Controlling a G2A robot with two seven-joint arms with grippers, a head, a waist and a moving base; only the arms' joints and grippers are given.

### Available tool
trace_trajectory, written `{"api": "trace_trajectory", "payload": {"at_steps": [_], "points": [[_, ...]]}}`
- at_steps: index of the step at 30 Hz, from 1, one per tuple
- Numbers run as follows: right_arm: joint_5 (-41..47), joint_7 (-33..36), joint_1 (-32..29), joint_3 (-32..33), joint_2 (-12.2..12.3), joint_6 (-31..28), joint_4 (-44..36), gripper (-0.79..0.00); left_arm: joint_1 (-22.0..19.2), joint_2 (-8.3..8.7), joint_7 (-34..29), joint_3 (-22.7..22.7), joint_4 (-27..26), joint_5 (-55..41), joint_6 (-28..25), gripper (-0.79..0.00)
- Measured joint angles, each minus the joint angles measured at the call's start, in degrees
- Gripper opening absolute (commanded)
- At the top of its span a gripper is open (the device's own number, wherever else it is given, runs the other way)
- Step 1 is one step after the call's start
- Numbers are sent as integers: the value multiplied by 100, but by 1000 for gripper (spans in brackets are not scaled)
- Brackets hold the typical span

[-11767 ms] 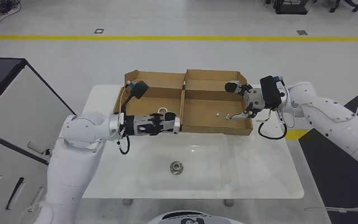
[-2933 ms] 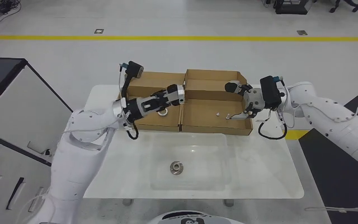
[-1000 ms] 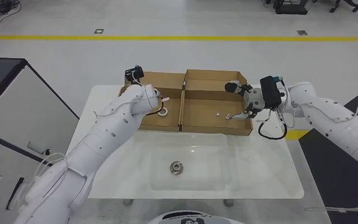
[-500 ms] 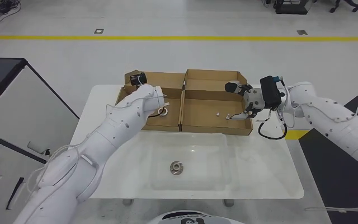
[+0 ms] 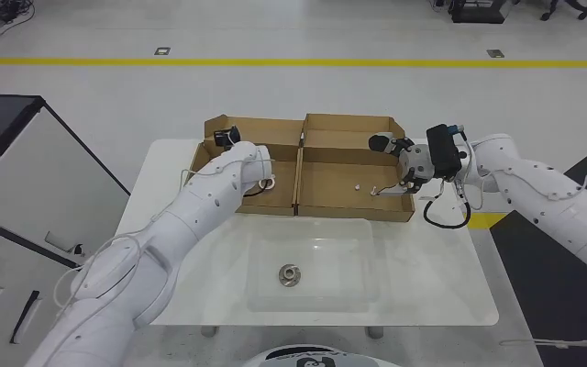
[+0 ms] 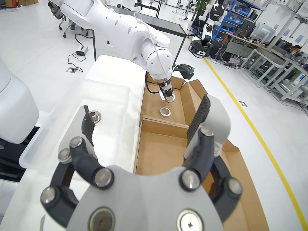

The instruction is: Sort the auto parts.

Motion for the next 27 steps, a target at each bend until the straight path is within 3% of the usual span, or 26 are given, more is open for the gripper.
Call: {"api": "trace_trajectory", "payload": {"at_steps": [14, 19, 24, 27], "points": [[0, 0, 0, 0, 0, 0, 0, 0, -24, -104, -32, 103, 215, -54, -32, -754], [0, 0, 0, 0, 0, 0, 0, 0, -5, -113, -30, 114, 210, -57, -31, -600], [0, 0, 0, 0, 0, 0, 0, 0, 15, -106, -39, 118, 186, -49, -39, -511], [0, 0, 0, 0, 0, 0, 0, 0, 22, -95, -39, 102, 180, -61, -38, -514]]}}
